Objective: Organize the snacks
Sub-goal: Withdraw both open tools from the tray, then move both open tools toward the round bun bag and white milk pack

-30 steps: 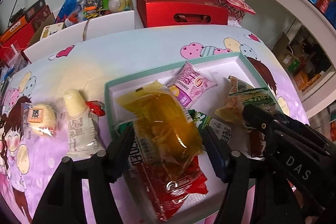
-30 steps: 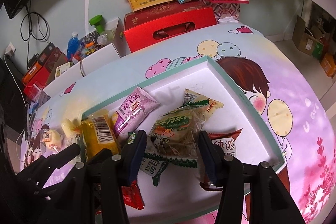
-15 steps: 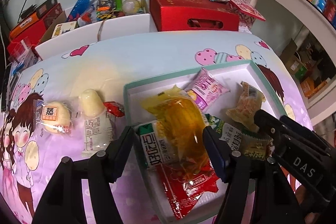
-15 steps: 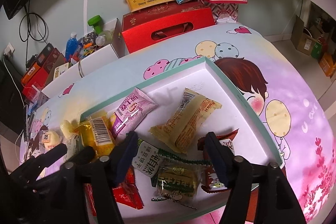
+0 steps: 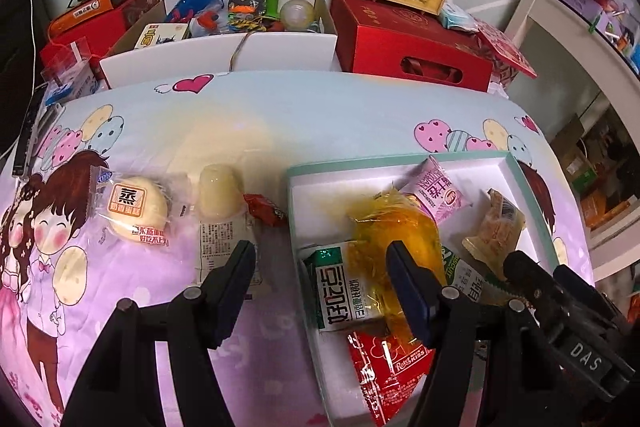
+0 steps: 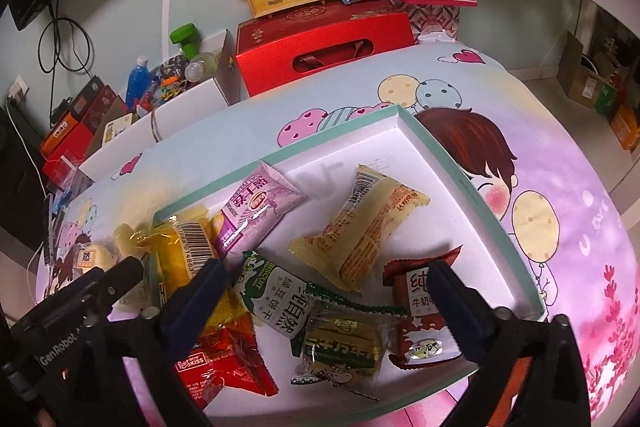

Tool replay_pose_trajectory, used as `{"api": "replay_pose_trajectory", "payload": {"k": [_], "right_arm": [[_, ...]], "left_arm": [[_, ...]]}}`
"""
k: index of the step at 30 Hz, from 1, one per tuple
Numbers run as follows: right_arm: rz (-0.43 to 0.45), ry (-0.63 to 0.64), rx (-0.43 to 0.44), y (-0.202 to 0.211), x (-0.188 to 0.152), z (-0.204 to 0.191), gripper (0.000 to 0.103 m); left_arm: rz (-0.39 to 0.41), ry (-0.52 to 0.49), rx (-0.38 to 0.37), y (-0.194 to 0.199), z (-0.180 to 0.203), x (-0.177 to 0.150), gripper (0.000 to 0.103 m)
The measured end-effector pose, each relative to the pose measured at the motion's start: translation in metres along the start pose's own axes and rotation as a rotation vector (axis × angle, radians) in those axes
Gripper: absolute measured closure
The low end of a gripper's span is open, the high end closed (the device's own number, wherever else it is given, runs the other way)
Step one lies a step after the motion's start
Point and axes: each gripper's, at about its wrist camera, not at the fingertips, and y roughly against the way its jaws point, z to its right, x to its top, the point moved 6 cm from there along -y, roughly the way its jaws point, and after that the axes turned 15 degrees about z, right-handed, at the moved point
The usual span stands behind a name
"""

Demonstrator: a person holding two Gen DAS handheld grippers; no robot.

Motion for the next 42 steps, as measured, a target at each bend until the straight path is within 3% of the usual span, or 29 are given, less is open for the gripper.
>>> {"api": "replay_pose_trajectory", "payload": {"k": [1,2,4,21,31,37,42], "right_arm": [[0.001,0.002,0.005,0.000,0.000,-0.001,0.000],[0.001,0.003,0.008,0.000,0.000,-0.002,0.000],[0.000,0.005,0.010,0.000,-0.001,-0.003,0.000],[0.018,0.083,0.013,-0.003,-0.003,-0.026,0.000],[0.053,0.096,0.040,0.003,0.001,-0.050,0.000],[0.083,0.093,0.082,0.011,0.005,-0.072,0.000],[0.117,0.105,0.125,0.019,0.007,-0.094,0.000]], "left_arm": [[0.002,0.000,0.004,0.000,-0.001,0.000,0.032],[0.005,0.002,0.007,0.000,-0.002,0.001,0.018],[0.020,0.014,0.007,0.001,-0.006,0.003,0.009],[0.067,0.115,0.025,0.007,-0.045,0.011,0.004],[0.150,0.197,0.022,0.023,-0.085,0.022,0.003],[0.185,0.237,0.044,0.036,-0.115,0.026,0.003],[0.198,0.260,0.105,0.047,-0.147,0.025,0.003]]}}
